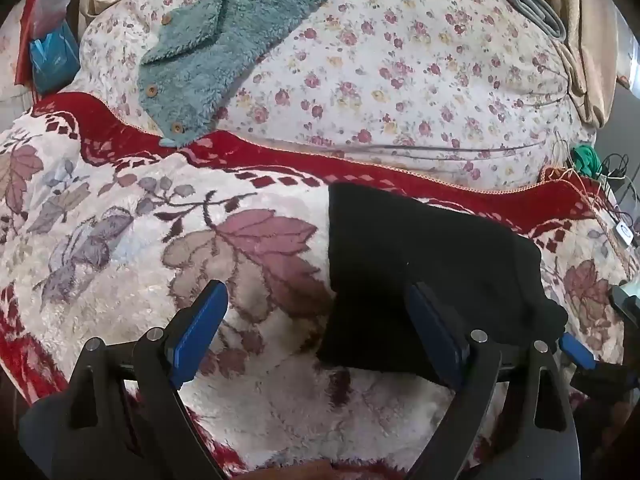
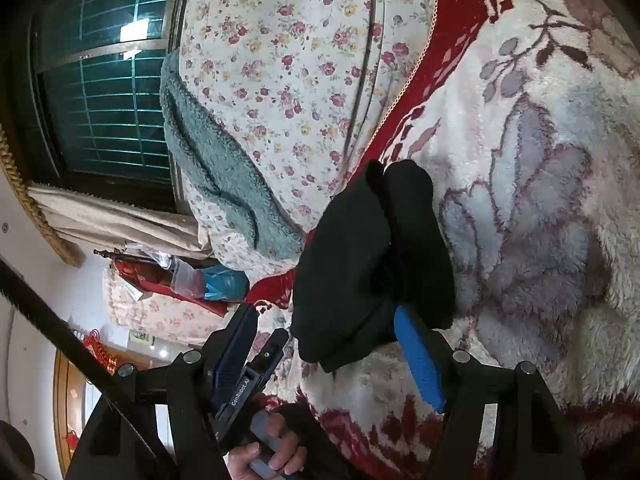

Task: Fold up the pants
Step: 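Grasp the black pants end with the right gripper while the left gripper hovers over it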

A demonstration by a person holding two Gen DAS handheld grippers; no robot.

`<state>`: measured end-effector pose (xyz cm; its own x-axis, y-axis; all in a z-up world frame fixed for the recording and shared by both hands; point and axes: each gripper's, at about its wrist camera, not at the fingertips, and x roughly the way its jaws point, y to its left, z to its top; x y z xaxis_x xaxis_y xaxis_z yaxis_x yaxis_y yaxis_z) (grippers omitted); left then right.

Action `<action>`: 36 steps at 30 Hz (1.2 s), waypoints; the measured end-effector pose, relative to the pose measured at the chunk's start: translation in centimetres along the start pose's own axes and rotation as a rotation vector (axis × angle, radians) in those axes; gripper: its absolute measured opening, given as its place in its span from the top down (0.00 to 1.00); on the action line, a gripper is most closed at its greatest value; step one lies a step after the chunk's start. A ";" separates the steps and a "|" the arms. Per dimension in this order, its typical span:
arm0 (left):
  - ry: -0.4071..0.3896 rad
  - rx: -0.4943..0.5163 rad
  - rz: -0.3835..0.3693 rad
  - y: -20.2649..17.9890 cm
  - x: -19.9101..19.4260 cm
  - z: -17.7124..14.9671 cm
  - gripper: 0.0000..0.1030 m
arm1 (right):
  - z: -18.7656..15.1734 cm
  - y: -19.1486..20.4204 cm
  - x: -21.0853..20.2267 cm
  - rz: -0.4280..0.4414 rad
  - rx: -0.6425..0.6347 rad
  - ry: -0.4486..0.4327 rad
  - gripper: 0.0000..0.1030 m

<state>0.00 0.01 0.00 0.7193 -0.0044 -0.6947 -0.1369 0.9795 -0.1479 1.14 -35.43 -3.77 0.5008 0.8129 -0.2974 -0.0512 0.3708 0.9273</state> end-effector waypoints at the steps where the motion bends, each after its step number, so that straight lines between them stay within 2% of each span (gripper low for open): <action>1: -0.002 0.001 0.000 0.0 0.0 0.0 0.12 | 0.0 0.0 0.0 0.002 -0.001 -0.001 0.33; 14: -0.001 -0.010 -0.011 0.3 -0.4 -0.9 0.12 | -0.4 -0.6 0.1 0.014 0.003 -0.003 0.33; 16: 0.000 -0.038 -0.035 1.2 -0.8 0.6 0.12 | -0.4 -0.8 0.1 0.019 0.013 -0.009 0.33; 19: -0.058 -0.085 -0.089 3.8 -3.6 3.0 0.12 | 0.2 -1.4 -0.9 0.014 0.044 -0.020 0.33; 21: -0.073 -0.079 -0.091 5.5 -4.7 3.9 0.12 | 0.4 -1.8 -1.1 0.023 0.064 -0.031 0.33; 25: -0.046 -0.072 -0.090 9.2 -5.0 4.2 0.12 | 0.3 -2.1 -0.8 -0.003 0.087 -0.037 0.33; 26: -0.028 -0.102 -0.106 9.9 -4.6 3.8 0.12 | 0.3 -2.1 -0.6 0.000 0.094 -0.034 0.33; 28: 0.031 -0.205 -0.199 11.1 -3.7 3.2 0.12 | 0.1 -2.0 -0.3 0.005 0.099 -0.027 0.33; 29: 0.029 -0.219 -0.215 11.0 -3.6 3.1 0.12 | 0.1 -2.1 -0.2 0.011 0.101 -0.024 0.33; 32: 0.029 -0.181 -0.221 9.4 -3.8 2.9 0.12 | 0.3 -2.3 0.2 0.035 0.125 -0.020 0.33; 36: 0.115 -0.043 -0.277 6.1 -2.9 2.3 0.12 | 0.5 -2.3 1.0 0.058 0.141 -0.004 0.33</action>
<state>-1.37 6.47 2.73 0.6518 -0.2954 -0.6985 0.0230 0.9283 -0.3712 2.16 -35.68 -6.14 0.5043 0.8291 -0.2412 0.0411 0.2560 0.9658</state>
